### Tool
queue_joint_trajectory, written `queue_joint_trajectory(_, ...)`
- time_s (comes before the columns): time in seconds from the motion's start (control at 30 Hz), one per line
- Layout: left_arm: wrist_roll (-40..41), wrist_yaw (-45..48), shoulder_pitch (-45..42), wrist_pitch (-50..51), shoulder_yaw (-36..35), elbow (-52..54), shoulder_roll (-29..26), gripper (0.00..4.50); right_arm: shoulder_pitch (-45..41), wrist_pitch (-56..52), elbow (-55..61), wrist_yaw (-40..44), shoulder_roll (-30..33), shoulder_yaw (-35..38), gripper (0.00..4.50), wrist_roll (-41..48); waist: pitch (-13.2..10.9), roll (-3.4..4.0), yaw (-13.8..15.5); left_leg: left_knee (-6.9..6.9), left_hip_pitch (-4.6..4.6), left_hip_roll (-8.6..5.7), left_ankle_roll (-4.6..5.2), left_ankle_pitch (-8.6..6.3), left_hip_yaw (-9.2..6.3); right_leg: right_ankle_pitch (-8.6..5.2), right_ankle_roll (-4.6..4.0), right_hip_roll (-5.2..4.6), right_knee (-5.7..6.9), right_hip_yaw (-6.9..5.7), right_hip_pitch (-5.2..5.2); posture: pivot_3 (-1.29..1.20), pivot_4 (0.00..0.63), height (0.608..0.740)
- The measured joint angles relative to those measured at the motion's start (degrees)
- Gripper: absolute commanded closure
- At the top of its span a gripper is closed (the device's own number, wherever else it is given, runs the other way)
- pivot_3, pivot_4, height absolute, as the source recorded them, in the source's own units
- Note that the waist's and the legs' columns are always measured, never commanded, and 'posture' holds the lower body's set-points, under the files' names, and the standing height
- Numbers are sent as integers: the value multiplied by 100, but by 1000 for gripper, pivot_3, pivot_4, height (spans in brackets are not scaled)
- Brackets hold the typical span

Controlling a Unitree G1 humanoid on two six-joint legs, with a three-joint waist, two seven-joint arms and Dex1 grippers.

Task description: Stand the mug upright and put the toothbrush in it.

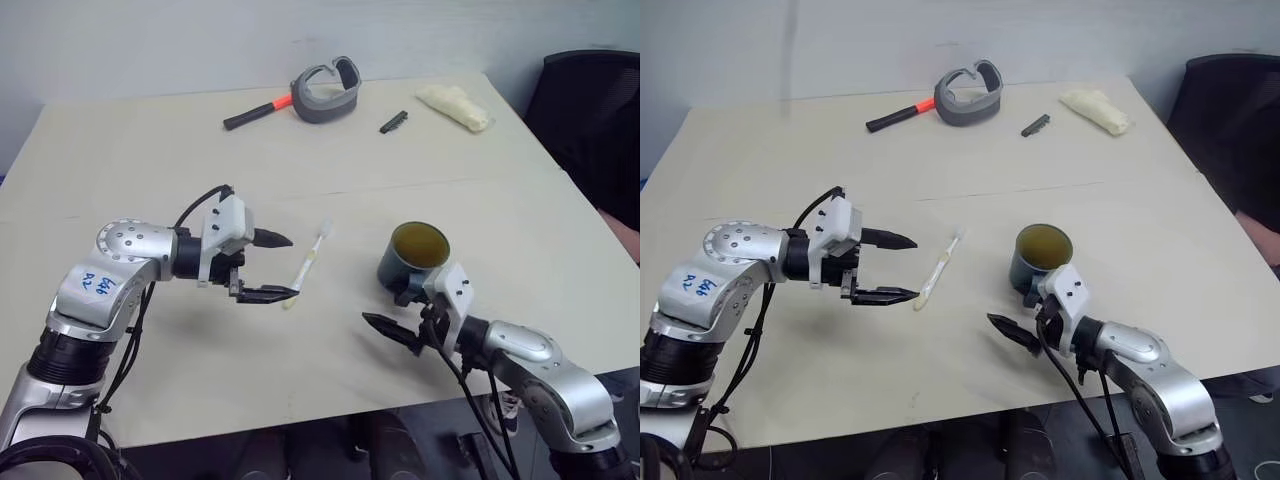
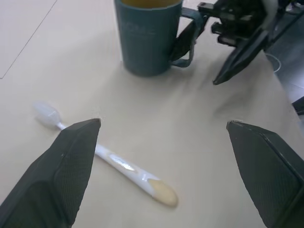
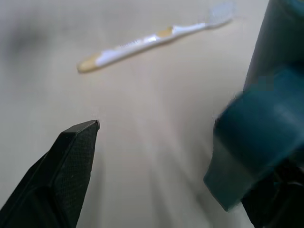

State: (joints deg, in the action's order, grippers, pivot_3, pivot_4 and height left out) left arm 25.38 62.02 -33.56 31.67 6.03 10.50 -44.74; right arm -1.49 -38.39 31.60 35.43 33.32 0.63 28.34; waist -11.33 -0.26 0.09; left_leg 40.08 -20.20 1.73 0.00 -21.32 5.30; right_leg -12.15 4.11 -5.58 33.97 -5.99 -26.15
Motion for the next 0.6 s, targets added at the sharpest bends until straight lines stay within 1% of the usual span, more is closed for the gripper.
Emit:
queue_joint_trajectory(0.13, -109, 51, -53, -133, 105, -64, 123, 0, 1, -40, 66, -250, 45, 152, 443, -148, 0, -2, -10, 2, 3, 1, 0, 1, 1, 0, 0, 0, 3, 2, 1, 0, 150, 740)
queue_joint_trajectory(0.2, -132, 82, -107, -187, 137, -190, 162, 0, -112, -10, 19, -334, -57, 110, 443, -239, 0, -3, -11, 3, 4, 1, 0, 2, 1, 0, -1, 0, 2, 3, 1, 0, 150, 740)
queue_joint_trajectory(0.27, -166, 105, -163, -227, 153, -253, 201, 0, -302, 16, -115, -425, -264, 9, 85, -268, 1, -4, -18, 3, 5, 1, -1, 5, 1, 2, -4, 1, 3, 4, 1, 0, 150, 740)
queue_joint_trajectory(0.3, -189, 135, -198, -264, 171, -254, 223, 0, -459, -11, -222, -494, -403, -82, 12, -271, 1, -4, -17, 3, 5, 1, -1, 6, 1, 3, -5, 1, 6, 4, 0, 0, 150, 740)
queue_joint_trajectory(0.37, -201, 150, -209, -291, 179, -253, 238, 0, -540, -48, -272, -518, -416, -127, 12, -279, 1, -4, -11, 2, 3, 1, -1, 6, 0, 3, -5, 0, 8, 3, 0, 0, 150, 740)
queue_joint_trajectory(0.43, -229, 181, -208, -283, 183, -251, 236, 0, -533, -97, -250, -505, -273, -154, 12, -317, 1, -4, 1, 2, -1, 1, 1, 5, -1, 3, -4, 0, 3, 1, -1, 0, 150, 740)
queue_joint_trajectory(0.5, -320, 169, -211, -231, 194, -246, 193, 0, -414, -208, -131, -471, 35, -86, 12, -340, 1, -4, 32, 2, -5, -1, 9, 1, -1, 5, -1, -2, -6, -1, 0, 0, 150, 740)
queue_joint_trajectory(0.6, -552, -66, -254, -8, 248, -282, 189, 0, -101, -314, 154, -325, 485, 279, 12, -313, 1, -4, 87, 2, -6, -2, 16, -3, 2, 8, 5, -1, -15, 0, 0, 0, 150, 740)
